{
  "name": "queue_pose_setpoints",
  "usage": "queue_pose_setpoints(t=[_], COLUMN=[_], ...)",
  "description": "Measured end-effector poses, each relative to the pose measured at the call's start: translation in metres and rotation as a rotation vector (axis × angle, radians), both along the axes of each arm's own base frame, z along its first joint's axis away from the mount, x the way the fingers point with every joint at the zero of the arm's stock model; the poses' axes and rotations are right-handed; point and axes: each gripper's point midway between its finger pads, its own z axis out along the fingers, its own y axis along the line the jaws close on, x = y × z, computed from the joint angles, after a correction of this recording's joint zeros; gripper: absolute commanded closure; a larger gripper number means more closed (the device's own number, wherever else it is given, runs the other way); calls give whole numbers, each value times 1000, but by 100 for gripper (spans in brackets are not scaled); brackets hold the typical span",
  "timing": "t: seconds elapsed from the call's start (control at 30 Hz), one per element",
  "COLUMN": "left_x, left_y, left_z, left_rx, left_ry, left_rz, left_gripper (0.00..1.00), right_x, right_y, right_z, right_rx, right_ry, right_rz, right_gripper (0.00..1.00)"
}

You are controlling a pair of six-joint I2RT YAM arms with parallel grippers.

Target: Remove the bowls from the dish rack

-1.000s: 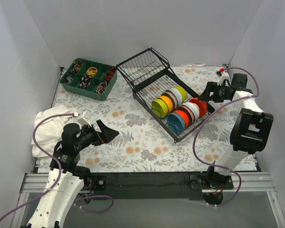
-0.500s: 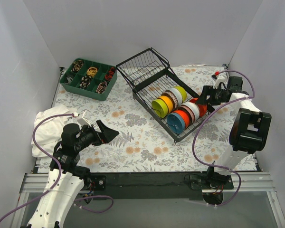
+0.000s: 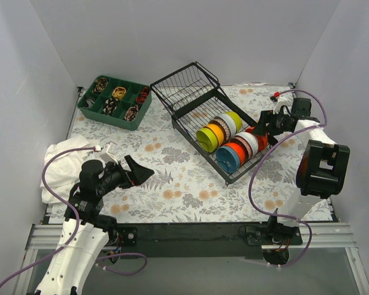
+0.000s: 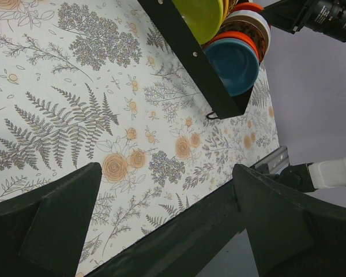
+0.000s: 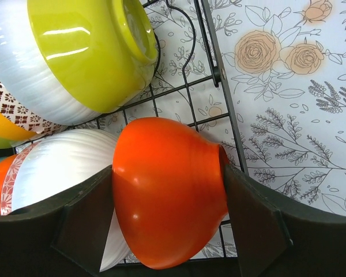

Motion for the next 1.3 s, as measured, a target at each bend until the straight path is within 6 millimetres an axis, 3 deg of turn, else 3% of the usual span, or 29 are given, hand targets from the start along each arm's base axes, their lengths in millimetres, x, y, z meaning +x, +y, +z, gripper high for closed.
queue_pose_setpoints(t=[0.3,0.47,0.9,1.3], left_x=[0,0,0,4], left_y=[0,0,0,-1], left_z=[0,0,2,4], left_rx=[0,0,-2,-3], left_ry=[0,-1,-10,-20], left_rz=[0,0,-1,1], left_gripper=[2,2,2,2], right_x=[1,-2,-9,-16], right_y=[2,2,-9,-20], right_z=[2,7,30,88], right_rx=[-33,-85,-214,-224], right_ry=[-15,-18,-51,-159], right_rz=[13,7,-62,-206], right_gripper=[64,73,81,83])
